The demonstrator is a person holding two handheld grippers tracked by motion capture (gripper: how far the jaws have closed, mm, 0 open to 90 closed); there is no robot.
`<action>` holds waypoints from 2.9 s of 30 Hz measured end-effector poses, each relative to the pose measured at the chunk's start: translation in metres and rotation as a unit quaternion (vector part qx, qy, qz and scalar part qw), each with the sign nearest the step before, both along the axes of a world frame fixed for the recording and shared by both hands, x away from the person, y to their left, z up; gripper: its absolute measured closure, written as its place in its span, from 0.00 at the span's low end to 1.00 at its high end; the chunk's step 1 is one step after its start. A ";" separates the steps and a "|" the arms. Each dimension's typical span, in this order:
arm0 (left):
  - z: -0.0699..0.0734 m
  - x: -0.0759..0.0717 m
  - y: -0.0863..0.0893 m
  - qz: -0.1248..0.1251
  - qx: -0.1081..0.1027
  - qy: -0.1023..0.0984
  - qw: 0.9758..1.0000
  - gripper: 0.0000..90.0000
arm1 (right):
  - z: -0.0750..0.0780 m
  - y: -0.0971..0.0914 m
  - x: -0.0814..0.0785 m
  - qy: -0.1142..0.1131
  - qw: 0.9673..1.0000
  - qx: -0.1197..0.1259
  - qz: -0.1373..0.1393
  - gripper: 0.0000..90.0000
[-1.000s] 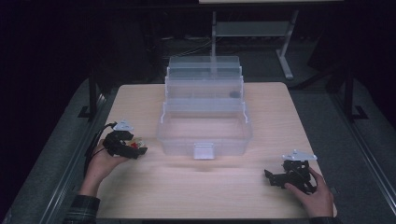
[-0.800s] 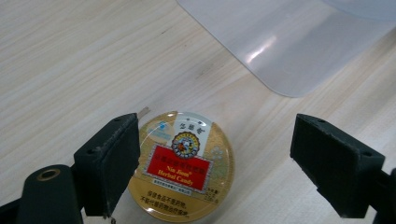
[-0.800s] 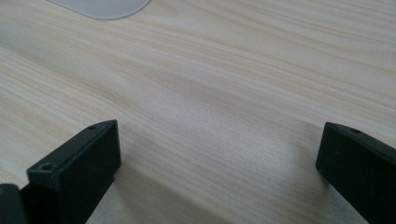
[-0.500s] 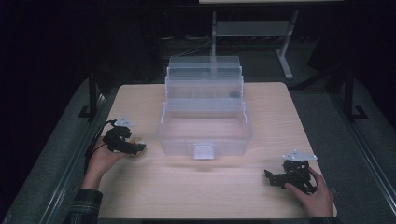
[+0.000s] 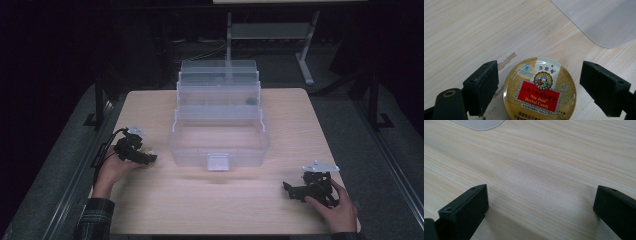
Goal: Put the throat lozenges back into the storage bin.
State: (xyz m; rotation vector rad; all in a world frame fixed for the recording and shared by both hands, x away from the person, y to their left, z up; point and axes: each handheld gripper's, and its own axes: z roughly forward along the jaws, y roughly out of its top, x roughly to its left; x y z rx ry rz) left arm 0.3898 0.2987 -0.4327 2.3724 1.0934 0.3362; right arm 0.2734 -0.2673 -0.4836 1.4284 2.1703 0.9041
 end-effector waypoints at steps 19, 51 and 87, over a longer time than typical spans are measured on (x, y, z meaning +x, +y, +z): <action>-0.011 0.001 -0.001 -0.001 0.017 0.018 1.000 0.16 | 0.000 0.000 0.000 0.000 1.000 0.000 0.000 0.00; -0.016 0.002 -0.002 0.003 0.029 0.042 0.999 0.21 | 0.000 0.000 0.000 0.000 1.000 0.000 0.000 0.00; 0.005 -0.003 0.002 0.008 -0.006 0.054 0.998 0.22 | 0.000 0.000 0.000 0.000 1.000 0.000 0.000 0.00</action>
